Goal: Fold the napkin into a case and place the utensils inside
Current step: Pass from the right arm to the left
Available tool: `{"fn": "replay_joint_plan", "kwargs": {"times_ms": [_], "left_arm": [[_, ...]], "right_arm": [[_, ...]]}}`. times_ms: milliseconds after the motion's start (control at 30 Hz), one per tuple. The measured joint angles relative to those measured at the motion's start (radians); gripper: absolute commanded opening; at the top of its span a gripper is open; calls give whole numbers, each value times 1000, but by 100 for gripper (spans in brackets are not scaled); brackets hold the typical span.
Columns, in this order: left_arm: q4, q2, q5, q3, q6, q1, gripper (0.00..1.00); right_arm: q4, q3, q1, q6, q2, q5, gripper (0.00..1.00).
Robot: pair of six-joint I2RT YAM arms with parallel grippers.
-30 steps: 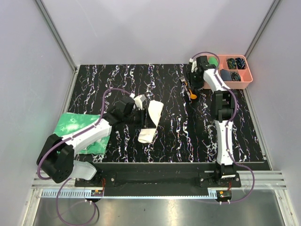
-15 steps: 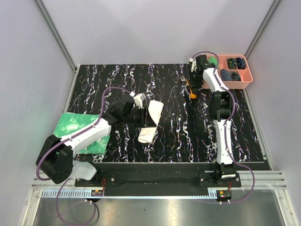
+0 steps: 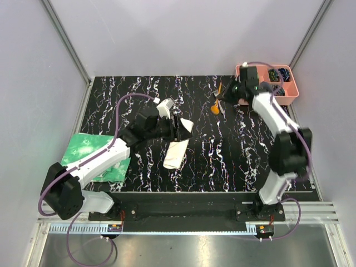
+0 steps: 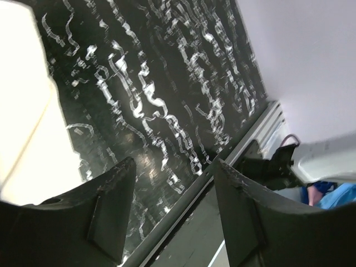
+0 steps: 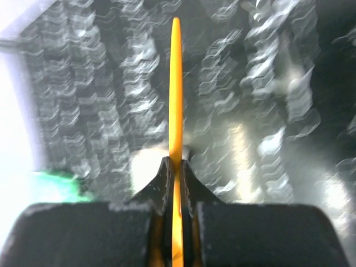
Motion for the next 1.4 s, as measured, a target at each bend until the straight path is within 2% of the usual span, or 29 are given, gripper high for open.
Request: {"fn": "replay_joint_plan", "kwargs": {"times_ms": [100, 267, 433, 600, 733, 833, 867, 900, 933, 967, 1033, 1067, 1100, 1200, 1300, 1400], "left_arm": [[55, 1, -40, 0, -36, -32, 65], [114, 2, -125, 0, -32, -94, 66], [137, 1, -187, -5, -23, -145, 63], [158, -11, -228, -39, -27, -161, 57], [171, -10, -231, -39, -34, -171, 57], [171, -8, -232, -39, -40, -177, 27], [170, -8, -232, -39, -40, -178, 11], [166, -7, -234, -36, -37, -179, 3], [154, -6, -236, -29, -33, -180, 0], [120, -3, -251, -13, -23, -180, 0], [25, 15, -280, 36, 11, -172, 0], [-16, 22, -283, 62, 30, -166, 0], [-69, 26, -285, 95, 61, -164, 0], [-200, 24, -270, 176, 149, -145, 0], [-347, 16, -261, 259, 266, -112, 0], [-498, -2, -284, 314, 376, -95, 0]], "right_arm": [[206, -356, 100, 185, -308, 1, 0], [426, -626, 273, 408, -558, 20, 0], [488, -814, 322, 549, -689, 98, 0], [497, -896, 325, 630, -790, 142, 0], [533, -940, 332, 682, -832, 166, 0], [540, -946, 337, 706, -834, 165, 2], [546, -947, 338, 709, -834, 164, 10], [551, -948, 338, 710, -834, 163, 15], [558, -950, 338, 710, -834, 163, 22], [565, -954, 338, 707, -836, 163, 35], [569, -955, 336, 684, -848, 138, 53], [567, -955, 338, 652, -855, 118, 66], [557, -953, 339, 613, -861, 95, 71], [462, -906, 336, 405, -859, -7, 79], [263, -748, 335, 128, -820, -62, 78], [139, -600, 335, -92, -805, -96, 78]]}}
